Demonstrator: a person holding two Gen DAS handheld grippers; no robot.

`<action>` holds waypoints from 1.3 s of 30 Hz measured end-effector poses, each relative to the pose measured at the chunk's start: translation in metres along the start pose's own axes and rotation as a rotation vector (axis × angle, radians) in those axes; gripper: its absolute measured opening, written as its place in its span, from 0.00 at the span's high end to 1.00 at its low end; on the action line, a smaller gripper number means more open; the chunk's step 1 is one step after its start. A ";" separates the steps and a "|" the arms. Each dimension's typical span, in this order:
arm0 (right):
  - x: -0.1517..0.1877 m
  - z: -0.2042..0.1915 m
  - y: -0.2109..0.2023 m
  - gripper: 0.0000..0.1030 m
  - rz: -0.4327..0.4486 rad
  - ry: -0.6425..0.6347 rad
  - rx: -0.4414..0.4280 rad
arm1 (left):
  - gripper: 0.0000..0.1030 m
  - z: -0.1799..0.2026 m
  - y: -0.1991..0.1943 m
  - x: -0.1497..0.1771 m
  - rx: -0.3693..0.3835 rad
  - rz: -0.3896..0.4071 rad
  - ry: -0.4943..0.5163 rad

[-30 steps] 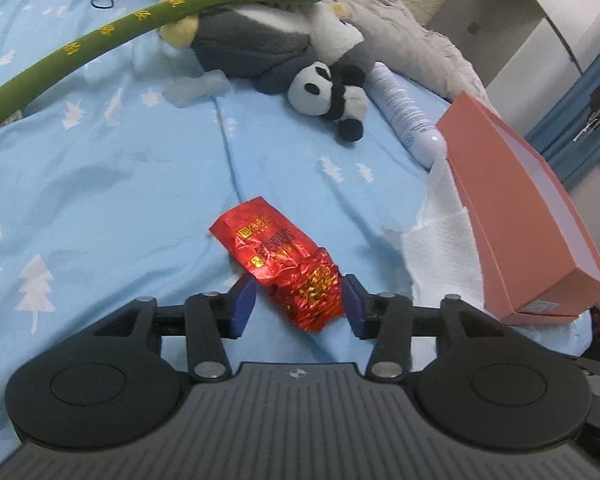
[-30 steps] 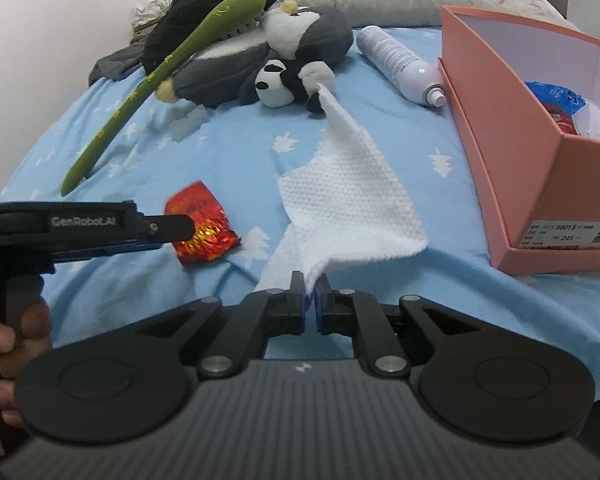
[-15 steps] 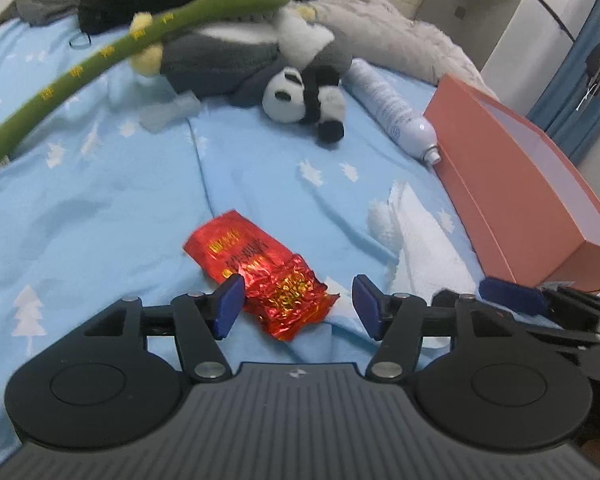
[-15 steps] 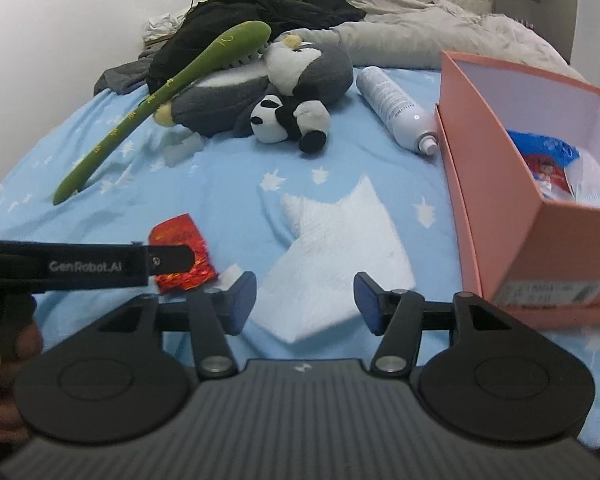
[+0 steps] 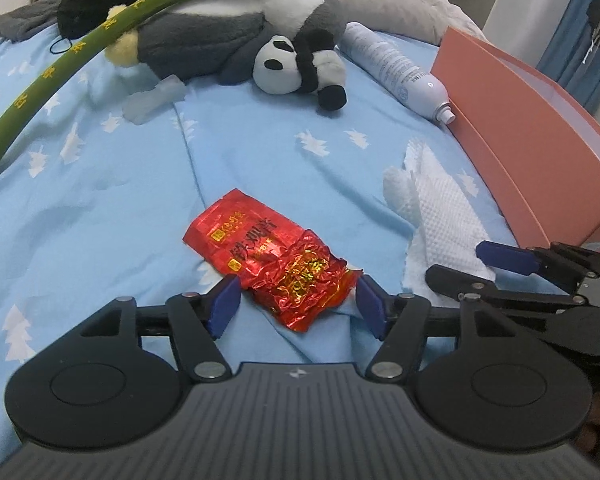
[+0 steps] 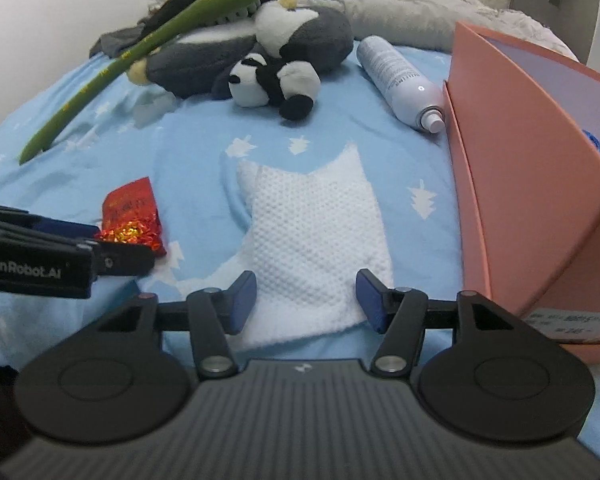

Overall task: Organize soft objects
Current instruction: 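Lift the red wrapper with the left gripper while the right grasps the white towel, then carry the red wrapper in the left gripper while the right carries the towel over the box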

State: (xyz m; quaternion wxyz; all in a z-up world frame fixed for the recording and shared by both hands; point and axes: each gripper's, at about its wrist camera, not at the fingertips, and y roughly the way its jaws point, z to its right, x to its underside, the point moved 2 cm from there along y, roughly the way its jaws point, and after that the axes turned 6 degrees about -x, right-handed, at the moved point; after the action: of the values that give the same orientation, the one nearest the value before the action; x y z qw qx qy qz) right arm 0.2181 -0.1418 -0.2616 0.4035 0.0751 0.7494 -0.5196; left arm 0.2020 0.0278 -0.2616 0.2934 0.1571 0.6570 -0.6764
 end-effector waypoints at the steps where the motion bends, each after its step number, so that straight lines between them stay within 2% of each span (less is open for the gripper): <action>1: 0.001 -0.001 0.001 0.43 0.002 -0.009 0.000 | 0.34 0.000 0.000 0.000 0.001 0.001 -0.001; 4: 0.001 -0.003 0.001 0.43 0.002 -0.026 0.000 | 0.39 -0.001 0.000 -0.002 0.013 0.009 -0.010; 8: 0.003 -0.005 0.002 0.49 0.008 -0.042 -0.006 | 0.48 -0.006 0.001 -0.005 0.027 0.012 -0.031; 10: 0.003 -0.008 0.001 0.55 0.009 -0.060 -0.010 | 0.50 -0.006 0.001 -0.005 0.029 0.014 -0.034; 14: 0.003 -0.017 0.002 0.80 -0.001 -0.080 -0.032 | 0.52 -0.004 -0.003 -0.004 0.027 0.025 -0.027; 17: 0.002 -0.024 0.001 0.89 -0.003 -0.094 -0.019 | 0.54 -0.005 -0.006 -0.003 0.034 0.030 -0.037; 23: -0.004 -0.012 -0.012 0.91 0.003 0.026 -0.037 | 0.55 -0.009 -0.015 -0.002 0.049 0.044 -0.061; 24: -0.005 -0.012 -0.015 0.91 0.007 0.031 -0.032 | 0.66 -0.009 -0.017 -0.002 0.051 0.047 -0.065; 25: -0.006 -0.012 -0.018 0.91 0.013 0.035 -0.025 | 0.92 -0.010 -0.018 -0.003 0.054 0.043 -0.070; 28: -0.009 -0.014 -0.027 0.91 0.026 0.045 -0.014 | 0.92 -0.016 -0.021 -0.004 0.082 0.035 -0.110; 34: -0.009 -0.017 -0.041 0.91 0.031 0.054 0.002 | 0.92 -0.017 -0.027 -0.001 0.106 0.037 -0.110; 39: -0.003 -0.015 -0.047 0.91 0.017 0.062 0.025 | 0.91 -0.014 -0.031 -0.005 0.158 0.050 -0.053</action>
State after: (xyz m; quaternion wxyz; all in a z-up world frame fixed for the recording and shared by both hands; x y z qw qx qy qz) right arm 0.1870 -0.1493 -0.2232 0.3835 0.1027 0.7545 -0.5226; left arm 0.1844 0.0416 -0.2354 0.3144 0.1781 0.5894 -0.7225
